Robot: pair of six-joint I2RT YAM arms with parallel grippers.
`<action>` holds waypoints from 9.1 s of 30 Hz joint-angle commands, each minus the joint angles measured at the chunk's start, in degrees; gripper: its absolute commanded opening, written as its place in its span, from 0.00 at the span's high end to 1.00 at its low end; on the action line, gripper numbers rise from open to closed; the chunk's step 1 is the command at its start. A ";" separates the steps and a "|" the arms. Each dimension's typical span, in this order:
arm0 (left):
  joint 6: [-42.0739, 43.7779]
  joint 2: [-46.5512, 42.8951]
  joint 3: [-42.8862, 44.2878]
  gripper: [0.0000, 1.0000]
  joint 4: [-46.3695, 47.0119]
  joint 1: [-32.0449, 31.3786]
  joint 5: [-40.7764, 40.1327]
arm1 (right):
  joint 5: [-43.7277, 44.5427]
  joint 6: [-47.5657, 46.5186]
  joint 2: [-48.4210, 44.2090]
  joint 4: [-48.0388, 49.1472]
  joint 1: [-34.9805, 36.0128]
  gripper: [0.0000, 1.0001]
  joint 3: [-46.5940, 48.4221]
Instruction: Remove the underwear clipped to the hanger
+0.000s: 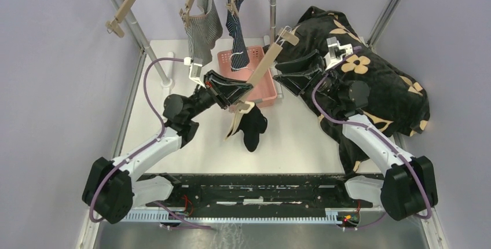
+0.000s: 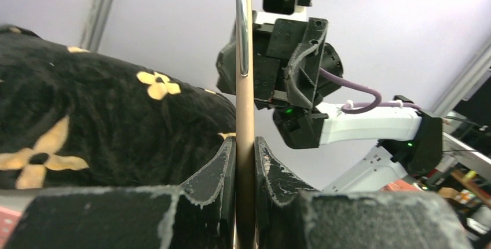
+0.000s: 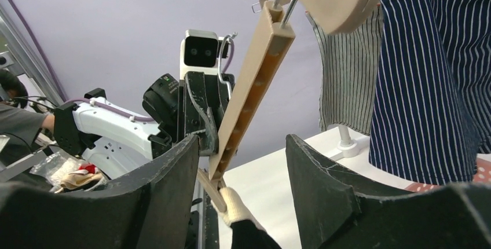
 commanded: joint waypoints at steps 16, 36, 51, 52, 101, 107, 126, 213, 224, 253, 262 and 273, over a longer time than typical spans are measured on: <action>-4.31 6.31 2.70 0.97 8.38 -5.45 3.97 | 0.65 0.40 4.24 4.86 1.58 0.66 2.31; 1.23 5.79 3.47 0.50 -0.29 -5.71 2.93 | 2.73 -6.30 -2.23 -3.49 2.22 0.99 0.50; 13.26 -0.92 1.79 0.28 -16.27 -5.62 1.92 | 3.00 -7.54 -5.56 -6.07 2.18 0.99 0.06; 13.15 -0.58 1.63 0.17 -16.22 -5.62 2.76 | 3.09 -7.59 -5.65 -6.13 2.15 0.99 0.10; 19.28 -1.31 7.22 0.50 -27.35 -5.62 2.80 | 2.04 -7.68 -5.06 -7.66 2.31 0.99 1.36; 18.05 2.22 7.80 0.59 -25.16 -5.63 6.25 | 2.06 -7.36 -4.88 -7.40 2.55 0.99 1.81; 18.00 -8.98 9.38 0.97 -31.53 -5.63 1.01 | 6.80 -16.27 -8.37 -21.44 2.69 0.28 -0.76; 43.19 30.25 97.68 0.96 -119.77 25.15 -37.22 | 19.80 -32.00 -28.64 -40.36 3.16 0.22 -11.07; 42.18 35.96 102.20 0.95 -112.21 32.41 -30.50 | 19.13 -30.66 -30.10 -38.46 3.21 0.22 -12.50; 39.05 45.70 108.61 0.92 -96.55 38.53 -11.26 | 15.54 -27.06 -26.85 -31.39 3.25 0.24 -13.96; 38.07 49.44 108.39 0.89 -98.67 38.74 -12.09 | 14.98 -25.94 -26.59 -29.21 3.22 0.24 -14.68; 36.95 50.41 107.16 0.81 -99.28 38.72 -14.02 | 14.50 -24.84 -25.18 -26.80 3.25 0.24 -15.12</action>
